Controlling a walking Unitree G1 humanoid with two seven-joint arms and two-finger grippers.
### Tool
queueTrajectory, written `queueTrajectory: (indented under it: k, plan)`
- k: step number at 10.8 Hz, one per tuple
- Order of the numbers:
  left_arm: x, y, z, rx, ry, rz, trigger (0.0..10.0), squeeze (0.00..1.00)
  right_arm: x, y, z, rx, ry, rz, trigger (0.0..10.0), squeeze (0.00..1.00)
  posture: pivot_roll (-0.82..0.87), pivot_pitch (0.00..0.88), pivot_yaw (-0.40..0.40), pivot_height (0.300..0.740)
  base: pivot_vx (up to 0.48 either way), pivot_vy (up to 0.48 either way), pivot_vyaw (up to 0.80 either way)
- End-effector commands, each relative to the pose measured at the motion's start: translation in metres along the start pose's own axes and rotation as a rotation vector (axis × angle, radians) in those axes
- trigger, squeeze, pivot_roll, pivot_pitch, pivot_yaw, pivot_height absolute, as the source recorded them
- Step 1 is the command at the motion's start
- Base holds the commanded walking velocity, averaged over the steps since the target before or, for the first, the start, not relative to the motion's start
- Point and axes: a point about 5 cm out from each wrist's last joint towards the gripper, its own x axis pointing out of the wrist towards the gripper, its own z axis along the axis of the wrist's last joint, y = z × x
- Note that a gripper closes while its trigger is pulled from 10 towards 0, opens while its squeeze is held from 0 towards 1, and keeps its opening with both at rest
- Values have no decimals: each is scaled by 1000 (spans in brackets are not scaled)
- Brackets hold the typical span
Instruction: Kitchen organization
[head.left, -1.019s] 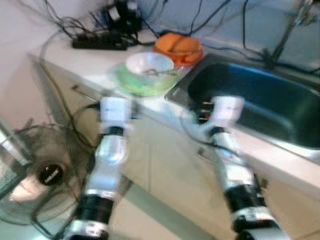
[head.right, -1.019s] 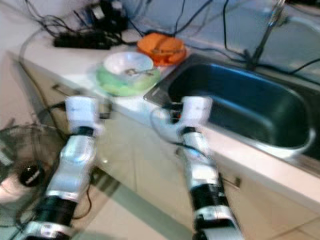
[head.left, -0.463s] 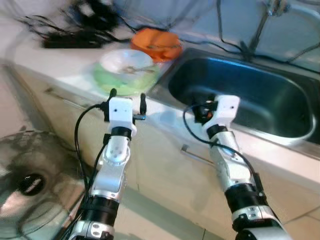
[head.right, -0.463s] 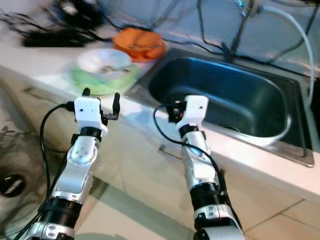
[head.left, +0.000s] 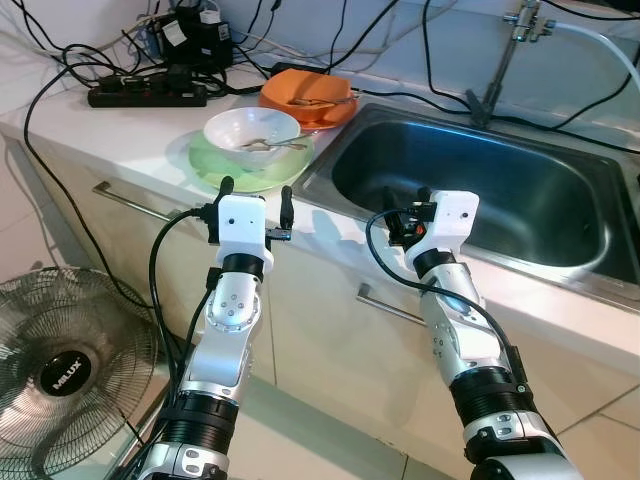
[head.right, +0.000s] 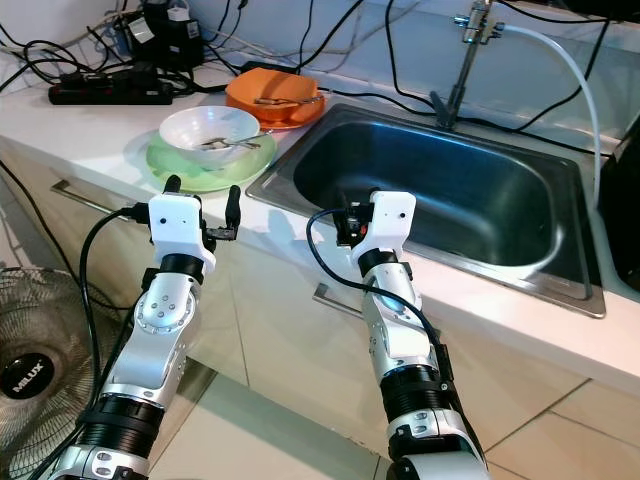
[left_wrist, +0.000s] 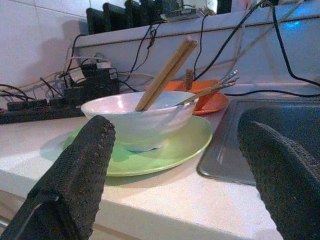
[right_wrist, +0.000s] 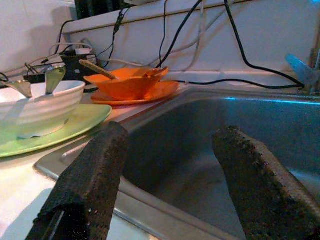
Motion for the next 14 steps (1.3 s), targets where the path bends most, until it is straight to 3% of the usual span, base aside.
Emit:
queueTrajectory:
  k: [1,7,11,14]
  plan:
    - [-1,0,3,0,-11,-4,10000,0,1,0,1,-4,-5,-1,10000,0,203,49,-21,740,0,0,0]
    - [-7,15,0,115,-16,57,10000,0,1,3,-2,2,9,15,10000,0,222,51,-31,740,0,0,0]
    - [-3,13,9,226,-64,-22,10000,0,4,3,-1,-3,8,14,10000,0,224,49,-34,740,0,0,0]
    - [-1,14,14,256,-88,-35,10000,0,11,3,9,-22,-16,25,10000,0,222,47,-37,740,0,0,0]
